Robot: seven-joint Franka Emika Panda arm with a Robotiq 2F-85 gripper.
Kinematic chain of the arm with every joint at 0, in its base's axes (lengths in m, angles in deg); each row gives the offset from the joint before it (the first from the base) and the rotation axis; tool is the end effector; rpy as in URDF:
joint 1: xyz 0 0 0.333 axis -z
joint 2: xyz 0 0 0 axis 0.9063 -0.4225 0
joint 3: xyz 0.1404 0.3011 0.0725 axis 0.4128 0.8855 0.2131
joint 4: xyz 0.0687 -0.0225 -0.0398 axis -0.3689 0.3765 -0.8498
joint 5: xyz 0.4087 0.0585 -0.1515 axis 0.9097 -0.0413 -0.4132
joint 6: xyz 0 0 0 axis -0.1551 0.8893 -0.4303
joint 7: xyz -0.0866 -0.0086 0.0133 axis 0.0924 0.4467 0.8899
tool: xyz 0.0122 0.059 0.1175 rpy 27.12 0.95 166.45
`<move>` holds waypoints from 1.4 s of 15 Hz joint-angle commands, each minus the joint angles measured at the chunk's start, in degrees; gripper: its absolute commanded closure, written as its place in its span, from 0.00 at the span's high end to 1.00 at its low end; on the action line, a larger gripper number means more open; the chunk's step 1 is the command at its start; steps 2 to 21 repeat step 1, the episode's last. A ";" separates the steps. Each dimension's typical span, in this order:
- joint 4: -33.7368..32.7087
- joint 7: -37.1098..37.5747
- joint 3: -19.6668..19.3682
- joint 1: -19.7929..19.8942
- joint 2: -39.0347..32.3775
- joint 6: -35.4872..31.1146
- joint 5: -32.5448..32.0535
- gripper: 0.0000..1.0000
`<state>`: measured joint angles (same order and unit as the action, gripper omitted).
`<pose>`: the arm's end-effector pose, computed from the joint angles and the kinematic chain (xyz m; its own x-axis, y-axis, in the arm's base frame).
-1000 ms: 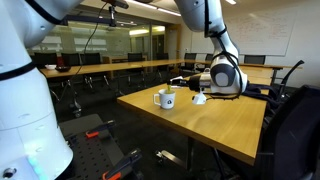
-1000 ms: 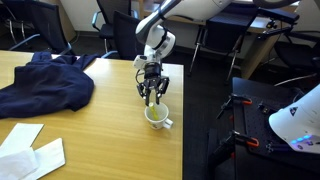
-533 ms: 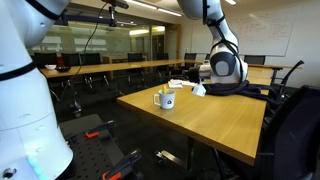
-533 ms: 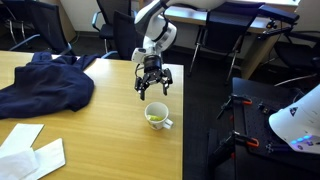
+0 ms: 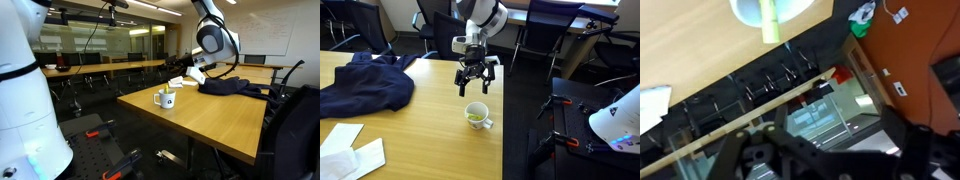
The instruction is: Put the marker into the white cup
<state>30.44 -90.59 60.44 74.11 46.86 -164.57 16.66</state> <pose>0.6238 0.0099 0.2094 0.3827 0.4564 0.8033 0.8952 0.0319 -0.4446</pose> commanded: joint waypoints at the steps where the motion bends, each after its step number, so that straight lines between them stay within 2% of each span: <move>1: 6.03 4.73 -1.35 -2.18 5.92 -4.80 -1.28 1.00; 21: 6.03 4.73 -1.35 -2.18 5.92 -4.80 -1.28 1.00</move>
